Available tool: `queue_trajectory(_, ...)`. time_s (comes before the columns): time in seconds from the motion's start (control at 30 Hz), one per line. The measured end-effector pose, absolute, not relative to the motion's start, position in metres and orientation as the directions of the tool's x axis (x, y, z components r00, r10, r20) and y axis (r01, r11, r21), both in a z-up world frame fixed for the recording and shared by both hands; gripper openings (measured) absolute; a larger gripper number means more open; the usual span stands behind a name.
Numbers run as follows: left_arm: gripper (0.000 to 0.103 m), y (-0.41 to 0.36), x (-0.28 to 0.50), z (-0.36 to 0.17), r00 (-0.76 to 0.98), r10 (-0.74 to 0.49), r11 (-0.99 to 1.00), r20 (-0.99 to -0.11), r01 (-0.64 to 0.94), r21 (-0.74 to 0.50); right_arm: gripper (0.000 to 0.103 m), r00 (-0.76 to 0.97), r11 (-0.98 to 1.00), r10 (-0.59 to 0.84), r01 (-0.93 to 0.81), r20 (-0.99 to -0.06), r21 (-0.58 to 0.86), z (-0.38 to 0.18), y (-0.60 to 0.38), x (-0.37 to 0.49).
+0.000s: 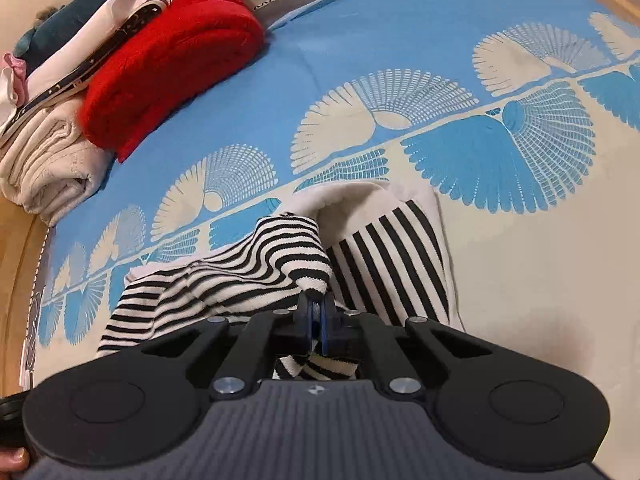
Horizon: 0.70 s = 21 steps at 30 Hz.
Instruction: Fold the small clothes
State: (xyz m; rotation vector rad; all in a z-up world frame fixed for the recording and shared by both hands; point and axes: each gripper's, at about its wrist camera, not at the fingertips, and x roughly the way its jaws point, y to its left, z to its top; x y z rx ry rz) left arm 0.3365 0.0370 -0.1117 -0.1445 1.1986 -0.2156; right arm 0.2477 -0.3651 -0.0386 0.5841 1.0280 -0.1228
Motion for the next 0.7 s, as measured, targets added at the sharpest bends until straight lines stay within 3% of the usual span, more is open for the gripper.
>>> queue_trajectory(0.03, 0.005, 0.036, 0.339, -0.120, 0.319, -0.208, 0.978, -0.925, 0.077, -0.193, 0.003, 0.486, 0.836, 0.164, 0.392, -0.858, 0.382, -0.050, -0.368, 0.249)
queue_trajectory(0.1, 0.021, 0.036, 0.341, -0.131, 0.290, -0.147, 0.989, -0.946, 0.055, -0.137, 0.007, 0.399, 0.835, 0.169, 0.428, -0.901, 0.346, -0.074, -0.370, 0.253)
queue_trajectory(0.13, 0.028, 0.037, 0.342, -0.128, 0.312, -0.137, 0.991, -0.940, 0.048, -0.128, 0.013, 0.371, 0.833, 0.156, 0.448, -0.915, 0.324, -0.082, -0.371, 0.254)
queue_trajectory(0.17, 0.029, 0.039, 0.341, -0.121, 0.360, -0.132, 0.991, -0.924, 0.041, -0.126, 0.026, 0.375, 0.824, 0.125, 0.477, -0.919, 0.307, -0.084, -0.372, 0.252)
queue_trajectory(0.23, 0.029, 0.038, 0.338, -0.100, 0.469, -0.150, 0.989, -0.870, 0.054, -0.141, 0.037, 0.466, 0.831, 0.033, 0.479, -0.884, 0.283, -0.067, -0.370, 0.248)
queue_trajectory(0.3, 0.029, 0.034, 0.335, -0.089, 0.513, -0.223, 0.975, -0.829, 0.110, -0.195, 0.037, 0.581, 0.885, -0.017, 0.388, -0.814, 0.257, -0.044, -0.357, 0.248)
queue_trajectory(0.4, 0.029, 0.024, 0.330, -0.089, 0.508, -0.266, 0.963, -0.819, 0.173, -0.206, 0.038, 0.658, 0.908, 0.075, 0.266, -0.749, 0.324, -0.031, -0.345, 0.248)
queue_trajectory(0.53, 0.028, 0.017, 0.332, -0.122, 0.421, -0.187, 0.976, -0.888, 0.182, -0.119, 0.038, 0.561, 0.898, 0.159, 0.258, -0.812, 0.355, -0.056, -0.339, 0.255)
queue_trajectory(0.63, 0.027, 0.023, 0.336, -0.148, 0.326, -0.056, 0.992, -0.944, 0.125, -0.016, 0.038, 0.432, 0.909, 0.131, 0.308, -0.893, 0.282, -0.088, -0.341, 0.260)
queue_trajectory(0.7, 0.027, 0.030, 0.337, -0.145, 0.340, -0.063, 0.995, -0.938, 0.096, -0.032, 0.038, 0.390, 0.889, 0.118, 0.368, -0.913, 0.272, -0.099, -0.348, 0.256)
